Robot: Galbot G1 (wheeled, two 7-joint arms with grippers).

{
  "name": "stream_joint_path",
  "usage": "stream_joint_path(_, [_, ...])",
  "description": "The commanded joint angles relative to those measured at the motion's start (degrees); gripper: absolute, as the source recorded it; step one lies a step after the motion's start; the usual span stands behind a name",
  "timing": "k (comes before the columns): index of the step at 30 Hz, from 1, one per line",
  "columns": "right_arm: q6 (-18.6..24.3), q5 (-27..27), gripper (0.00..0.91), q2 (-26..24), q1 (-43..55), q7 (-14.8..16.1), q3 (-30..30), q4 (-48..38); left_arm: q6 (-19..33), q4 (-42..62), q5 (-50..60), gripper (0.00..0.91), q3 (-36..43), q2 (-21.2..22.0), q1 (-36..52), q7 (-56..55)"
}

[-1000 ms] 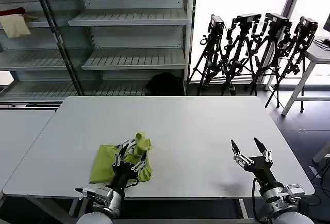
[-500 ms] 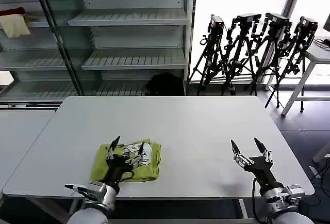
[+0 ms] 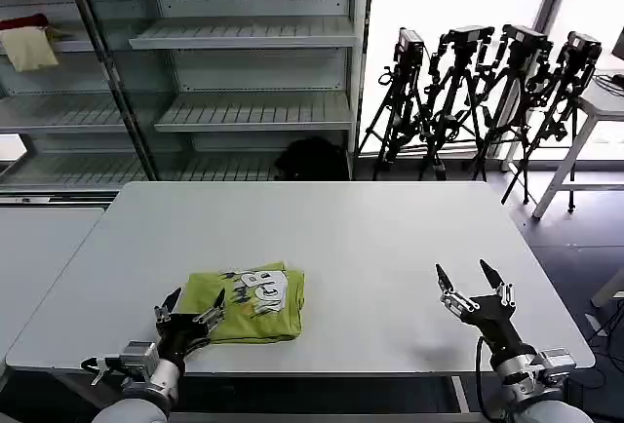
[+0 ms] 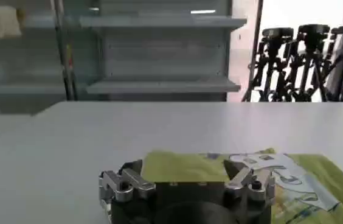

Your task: Fold and organize the clothes.

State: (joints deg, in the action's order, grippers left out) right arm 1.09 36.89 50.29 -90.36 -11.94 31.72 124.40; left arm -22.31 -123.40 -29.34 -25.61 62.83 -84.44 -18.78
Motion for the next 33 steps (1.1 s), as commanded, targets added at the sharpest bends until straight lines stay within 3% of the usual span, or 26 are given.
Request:
stream_joint_path(1, [0.18,-0.15,0.907,-0.15,-0.52,0.09,0.43,0.26,-2.70,2.12,-9.36,0.907,-4.31,1.47,-0.36,0.21])
stream_joint_path(10, [0.44,-0.66,0.907,0.38,-0.53,0.14,0.19,-0.03,-4.20,3.29,-14.36,0.907,-7.64,0.44,0.95,3.05])
stream_joint_path(20, [0.55,-0.85,0.907,0.27,-0.53,0.06,0.41,-0.12,-3.55,7.49,-17.03,0.887,-6.77,2.22,2.09,7.12])
stream_joint_path(21, [0.58,-0.84,0.907,0.24,-0.58,0.06,0.47,-0.14,-3.53,7.77,-17.29,0.816,-6.76,2.25,2.08,7.71])
stream_joint_path(22, [0.69,-0.82,0.907,0.20,-0.65,0.08,0.52,-0.22,-3.47,7.86,-17.44,0.645,-6.68,2.41,1.95,7.92])
stream_joint_path(23, [0.74,-0.83,0.907,0.22,-0.66,0.07,0.52,-0.23,-3.47,7.89,-17.54,0.383,-6.64,2.47,1.88,8.12])
stream_joint_path(24, [0.80,-0.83,0.897,0.26,-0.64,0.06,0.46,-0.28,-3.37,7.91,-17.53,0.232,-6.54,2.55,1.82,8.38])
stream_joint_path(25, [0.84,-0.84,0.897,0.31,-0.57,0.06,0.38,-0.34,-3.36,7.95,-17.46,0.010,-6.36,2.66,1.77,8.60])
stream_joint_path(33, [0.85,-0.90,0.867,0.52,-0.36,0.10,0.19,-0.16,-1.21,9.13,-15.08,0.000,-5.27,2.75,1.80,10.09])
